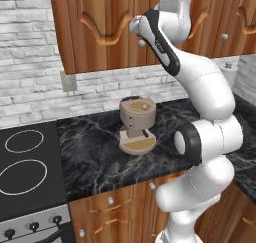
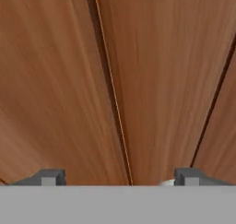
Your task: Close all open cabinet doors.
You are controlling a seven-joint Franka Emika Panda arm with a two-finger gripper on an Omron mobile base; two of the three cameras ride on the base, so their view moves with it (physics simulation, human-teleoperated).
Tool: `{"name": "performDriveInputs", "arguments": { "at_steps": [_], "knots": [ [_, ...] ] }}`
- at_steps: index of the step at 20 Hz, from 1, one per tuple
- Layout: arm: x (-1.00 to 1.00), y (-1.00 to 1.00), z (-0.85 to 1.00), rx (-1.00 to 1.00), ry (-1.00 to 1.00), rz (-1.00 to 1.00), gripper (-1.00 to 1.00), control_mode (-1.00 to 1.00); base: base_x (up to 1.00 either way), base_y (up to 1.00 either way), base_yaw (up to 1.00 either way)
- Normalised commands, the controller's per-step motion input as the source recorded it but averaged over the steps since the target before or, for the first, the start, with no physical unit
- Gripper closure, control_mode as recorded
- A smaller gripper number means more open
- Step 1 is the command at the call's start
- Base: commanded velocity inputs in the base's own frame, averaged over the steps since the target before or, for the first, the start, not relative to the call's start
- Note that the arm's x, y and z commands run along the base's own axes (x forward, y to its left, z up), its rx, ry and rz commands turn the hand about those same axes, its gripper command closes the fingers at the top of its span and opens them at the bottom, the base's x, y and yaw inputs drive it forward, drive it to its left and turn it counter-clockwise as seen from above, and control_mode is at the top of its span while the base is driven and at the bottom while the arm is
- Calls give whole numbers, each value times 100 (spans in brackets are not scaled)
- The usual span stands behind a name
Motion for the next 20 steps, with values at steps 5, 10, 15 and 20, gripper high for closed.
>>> {"name": "performDriveInputs", "arguments": {
  "at_steps": [5,10,15,20],
  "knots": [
    [-85,0,-89,5,-26,4,-100,-100,0,0,0],
    [-100,0,-69,10,-51,1,-100,-100,0,0,0],
    [-100,-3,-33,13,-61,-1,-100,-100,0,0,0],
    [-100,-11,0,13,-51,-1,-100,-100,0,0,0]
  ]
}}
